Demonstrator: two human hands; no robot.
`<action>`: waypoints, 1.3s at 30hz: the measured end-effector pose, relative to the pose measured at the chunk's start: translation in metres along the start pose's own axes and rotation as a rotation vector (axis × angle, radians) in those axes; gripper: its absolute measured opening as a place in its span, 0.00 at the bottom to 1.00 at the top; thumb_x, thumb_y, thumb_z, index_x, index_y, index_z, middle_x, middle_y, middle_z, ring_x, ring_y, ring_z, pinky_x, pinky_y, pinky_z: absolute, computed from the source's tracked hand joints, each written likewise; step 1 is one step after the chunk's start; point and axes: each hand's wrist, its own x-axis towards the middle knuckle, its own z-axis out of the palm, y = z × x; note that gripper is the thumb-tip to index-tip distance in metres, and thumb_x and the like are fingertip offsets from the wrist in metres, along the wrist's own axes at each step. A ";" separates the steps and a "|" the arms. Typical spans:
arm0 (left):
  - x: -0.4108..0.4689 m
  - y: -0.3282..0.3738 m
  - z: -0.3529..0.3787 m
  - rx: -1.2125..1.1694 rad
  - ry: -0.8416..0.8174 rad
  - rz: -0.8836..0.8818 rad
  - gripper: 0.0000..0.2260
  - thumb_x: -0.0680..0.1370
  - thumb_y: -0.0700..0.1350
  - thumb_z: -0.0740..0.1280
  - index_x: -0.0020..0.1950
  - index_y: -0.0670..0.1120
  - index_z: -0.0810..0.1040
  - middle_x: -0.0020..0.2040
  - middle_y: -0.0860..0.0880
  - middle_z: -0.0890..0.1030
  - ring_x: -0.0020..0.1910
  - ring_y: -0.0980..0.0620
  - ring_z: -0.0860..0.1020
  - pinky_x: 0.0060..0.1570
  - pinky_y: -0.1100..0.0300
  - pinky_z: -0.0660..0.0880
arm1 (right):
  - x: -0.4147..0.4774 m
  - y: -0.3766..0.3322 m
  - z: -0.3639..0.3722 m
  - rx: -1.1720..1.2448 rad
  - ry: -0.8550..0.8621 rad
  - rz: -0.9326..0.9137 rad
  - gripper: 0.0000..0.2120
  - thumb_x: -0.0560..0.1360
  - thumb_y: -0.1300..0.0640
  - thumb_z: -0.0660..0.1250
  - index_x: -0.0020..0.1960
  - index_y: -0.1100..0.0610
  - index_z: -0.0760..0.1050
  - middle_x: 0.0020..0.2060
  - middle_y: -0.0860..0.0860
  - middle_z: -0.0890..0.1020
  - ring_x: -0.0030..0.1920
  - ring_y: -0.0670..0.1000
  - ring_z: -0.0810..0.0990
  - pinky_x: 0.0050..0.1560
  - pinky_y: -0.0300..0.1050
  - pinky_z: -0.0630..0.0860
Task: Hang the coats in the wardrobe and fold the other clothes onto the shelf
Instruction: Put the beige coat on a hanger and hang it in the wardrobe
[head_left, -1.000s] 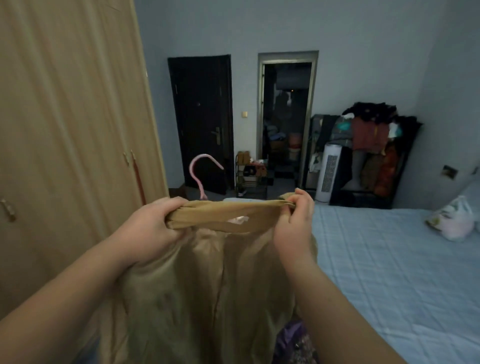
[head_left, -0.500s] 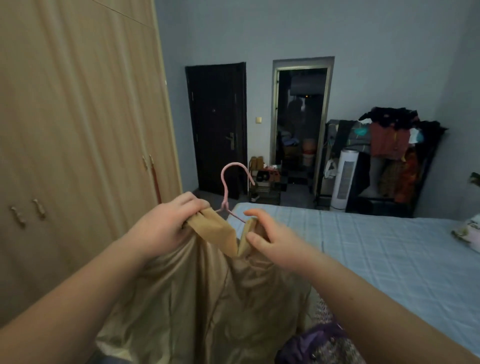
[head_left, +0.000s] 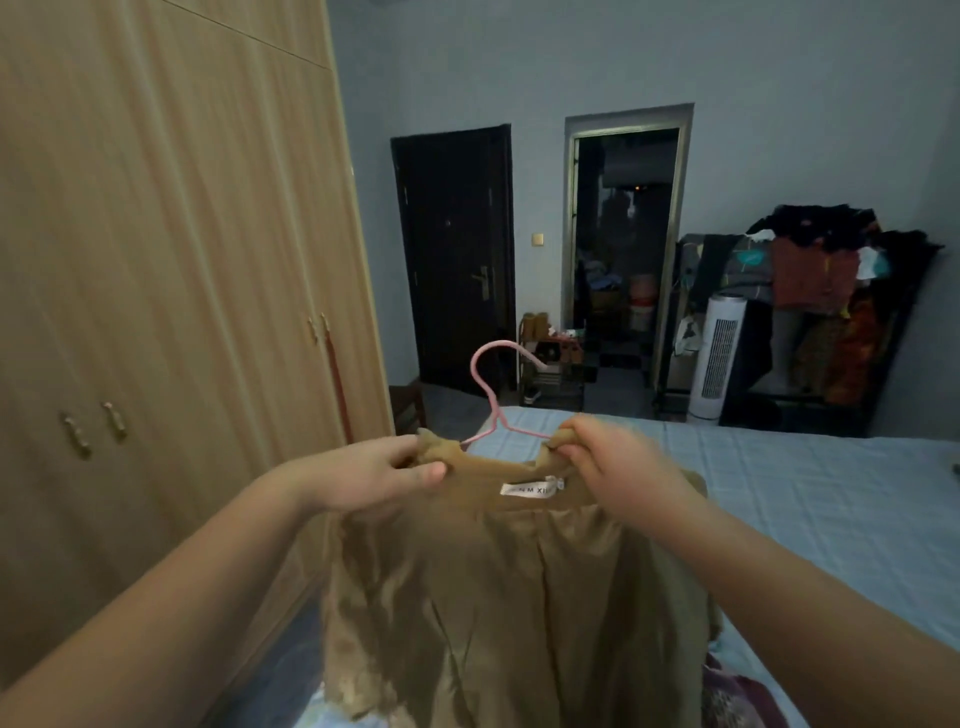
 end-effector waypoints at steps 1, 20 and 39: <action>0.005 0.009 0.005 -0.034 0.012 0.043 0.19 0.74 0.70 0.62 0.57 0.60 0.76 0.56 0.60 0.80 0.56 0.62 0.78 0.62 0.58 0.73 | 0.001 0.001 -0.001 -0.010 0.004 -0.010 0.08 0.82 0.47 0.57 0.55 0.45 0.74 0.48 0.42 0.80 0.49 0.46 0.78 0.51 0.46 0.76; -0.010 -0.007 -0.042 0.219 0.657 0.142 0.10 0.74 0.66 0.63 0.40 0.61 0.74 0.35 0.61 0.78 0.32 0.58 0.76 0.36 0.56 0.73 | 0.000 0.045 -0.071 0.026 -0.132 0.019 0.08 0.82 0.49 0.57 0.51 0.43 0.76 0.44 0.43 0.80 0.46 0.44 0.79 0.49 0.45 0.77; -0.039 0.011 -0.033 -0.036 0.680 0.161 0.13 0.69 0.60 0.74 0.47 0.55 0.77 0.43 0.57 0.83 0.45 0.59 0.80 0.49 0.53 0.79 | 0.016 -0.071 -0.047 0.394 -0.293 -0.031 0.19 0.81 0.42 0.57 0.72 0.36 0.62 0.60 0.36 0.74 0.58 0.39 0.74 0.57 0.41 0.72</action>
